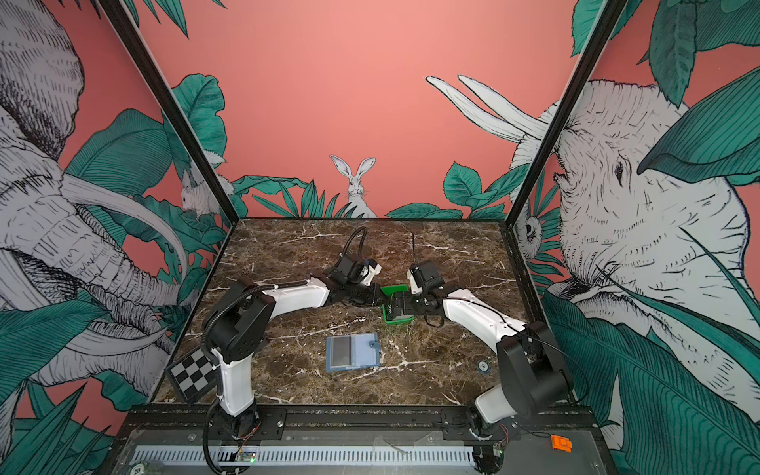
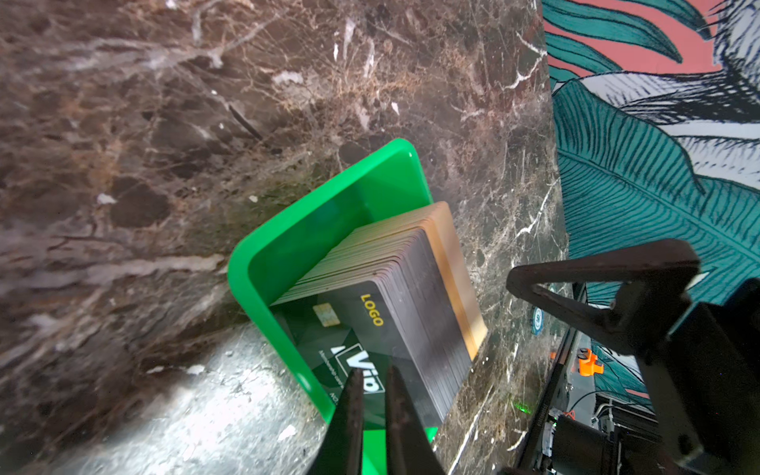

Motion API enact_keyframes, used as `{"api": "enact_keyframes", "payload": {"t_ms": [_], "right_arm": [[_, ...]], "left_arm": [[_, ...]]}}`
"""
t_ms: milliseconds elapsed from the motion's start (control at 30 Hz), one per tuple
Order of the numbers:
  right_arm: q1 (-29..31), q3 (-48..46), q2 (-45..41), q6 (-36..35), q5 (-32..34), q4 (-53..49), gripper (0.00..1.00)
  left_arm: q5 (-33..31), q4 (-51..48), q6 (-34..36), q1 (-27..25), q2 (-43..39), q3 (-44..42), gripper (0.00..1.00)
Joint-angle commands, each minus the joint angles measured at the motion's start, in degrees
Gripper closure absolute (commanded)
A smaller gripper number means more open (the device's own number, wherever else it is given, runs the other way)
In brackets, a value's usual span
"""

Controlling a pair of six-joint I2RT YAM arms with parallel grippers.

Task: Put the credit cards into the card holder

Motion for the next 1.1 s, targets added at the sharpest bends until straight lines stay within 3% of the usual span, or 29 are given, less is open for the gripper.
{"api": "enact_keyframes", "payload": {"t_ms": [0,1067], "right_arm": [[-0.3,0.8,1.3,-0.7,0.4,0.6,0.04],[-0.3,5.2,10.5,-4.0,2.0,-0.8,0.02]], "left_arm": [[-0.9,-1.0,0.4,0.1,0.1,0.1,0.86],[-0.8,-3.1,0.8,0.0,2.8,1.4,0.88]]}}
